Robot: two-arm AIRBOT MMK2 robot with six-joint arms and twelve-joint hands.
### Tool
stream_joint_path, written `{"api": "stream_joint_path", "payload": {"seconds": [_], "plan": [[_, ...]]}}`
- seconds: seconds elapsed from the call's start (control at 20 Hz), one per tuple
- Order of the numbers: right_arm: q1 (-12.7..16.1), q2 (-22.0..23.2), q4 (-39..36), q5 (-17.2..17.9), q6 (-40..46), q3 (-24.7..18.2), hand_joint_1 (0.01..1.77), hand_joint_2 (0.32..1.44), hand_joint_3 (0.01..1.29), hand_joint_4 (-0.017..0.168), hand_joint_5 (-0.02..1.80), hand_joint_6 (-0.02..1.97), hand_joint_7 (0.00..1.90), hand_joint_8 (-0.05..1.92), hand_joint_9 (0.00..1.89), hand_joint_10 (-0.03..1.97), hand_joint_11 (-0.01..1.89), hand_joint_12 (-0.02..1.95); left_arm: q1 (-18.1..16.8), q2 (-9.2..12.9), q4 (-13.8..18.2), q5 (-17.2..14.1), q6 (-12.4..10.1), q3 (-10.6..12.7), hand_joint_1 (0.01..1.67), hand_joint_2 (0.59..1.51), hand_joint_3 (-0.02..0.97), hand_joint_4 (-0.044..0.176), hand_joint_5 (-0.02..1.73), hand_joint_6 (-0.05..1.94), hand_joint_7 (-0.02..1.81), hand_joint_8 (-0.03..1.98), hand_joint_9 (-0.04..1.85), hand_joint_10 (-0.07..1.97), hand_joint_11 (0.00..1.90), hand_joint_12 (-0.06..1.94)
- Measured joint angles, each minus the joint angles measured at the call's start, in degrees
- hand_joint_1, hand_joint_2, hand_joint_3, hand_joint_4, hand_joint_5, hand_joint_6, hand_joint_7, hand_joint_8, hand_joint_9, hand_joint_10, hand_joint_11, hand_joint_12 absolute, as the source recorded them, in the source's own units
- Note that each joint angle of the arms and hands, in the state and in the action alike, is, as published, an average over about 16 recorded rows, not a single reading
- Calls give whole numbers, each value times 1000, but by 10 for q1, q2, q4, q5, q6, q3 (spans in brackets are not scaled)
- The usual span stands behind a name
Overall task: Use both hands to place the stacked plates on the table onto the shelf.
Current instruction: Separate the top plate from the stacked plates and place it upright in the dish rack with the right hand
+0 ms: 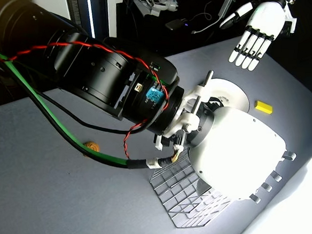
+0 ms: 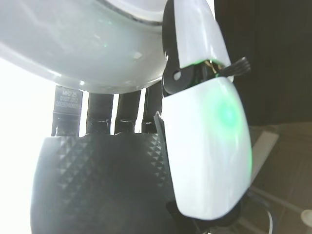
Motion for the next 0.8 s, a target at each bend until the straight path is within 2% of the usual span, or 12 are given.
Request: {"api": "stream_joint_path", "payload": {"seconds": [0.5, 0.8], "plan": [[-23, -14, -1, -3, 15, 22, 1358, 955, 21, -8, 956, 881, 1107, 753, 1074, 880, 903, 962, -20, -34, 25, 47, -14, -9, 15, 1088, 19, 0, 21, 7, 20, 19, 21, 9, 13, 2], [-35, -19, -1, 1, 17, 25, 1352, 955, 21, -8, 971, 844, 1118, 729, 1131, 656, 895, 993, -6, -64, 27, 96, -14, -4, 18, 1087, 19, 0, 21, 7, 18, 19, 20, 9, 14, 2]]}}
